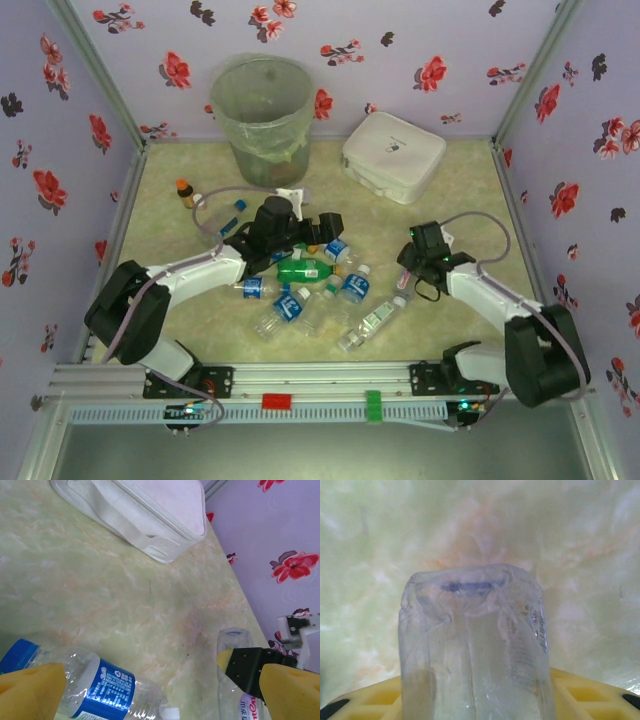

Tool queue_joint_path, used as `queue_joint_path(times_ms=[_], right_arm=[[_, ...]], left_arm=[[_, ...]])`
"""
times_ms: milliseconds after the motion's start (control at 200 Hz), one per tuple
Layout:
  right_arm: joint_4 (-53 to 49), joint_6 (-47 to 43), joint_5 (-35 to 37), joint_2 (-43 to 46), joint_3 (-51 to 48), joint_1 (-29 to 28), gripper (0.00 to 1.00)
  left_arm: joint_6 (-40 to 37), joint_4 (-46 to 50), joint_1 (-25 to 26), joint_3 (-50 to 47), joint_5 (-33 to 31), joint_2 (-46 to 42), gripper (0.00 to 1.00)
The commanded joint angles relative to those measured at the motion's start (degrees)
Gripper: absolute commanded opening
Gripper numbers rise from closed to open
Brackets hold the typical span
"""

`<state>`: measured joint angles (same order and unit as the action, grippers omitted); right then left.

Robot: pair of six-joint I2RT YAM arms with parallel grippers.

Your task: Put the plastic bottles in the bin

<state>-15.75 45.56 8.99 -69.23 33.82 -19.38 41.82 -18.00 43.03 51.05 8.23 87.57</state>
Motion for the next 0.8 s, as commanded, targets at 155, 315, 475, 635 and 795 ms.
queue_joint_path(times_ms=[155, 315, 475, 635, 795], right_arm=[[4.4, -2.8, -2.3, 5.3, 6.6, 0.3, 0.51], [10.2, -0.9, -7.2, 3.1, 9.3, 0.1, 0.50], [15.7, 1.8, -12.1, -0.8, 11.6, -0.6, 0.49], [20.6, 3.6, -16.6, -5.2, 13.9, -3.2, 0.49], [21.2, 4.0, -17.5, -7.8, 16.4, -5.8, 0.49]], left_arm=[[-1.1, -3.7, 0.1, 3.7, 6.7, -0.1, 1.00], [-0.2, -5.3, 0.1, 4.7, 11.4, 1.4, 1.00], [0.3, -6.7, 0.4, 5.1, 15.7, 3.2, 1.00], [0.6, -6.4, 1.0, 6.8, 19.6, 6.2, 1.00], [0.9, -5.9, 2.0, 8.9, 22.3, 9.7, 1.00]])
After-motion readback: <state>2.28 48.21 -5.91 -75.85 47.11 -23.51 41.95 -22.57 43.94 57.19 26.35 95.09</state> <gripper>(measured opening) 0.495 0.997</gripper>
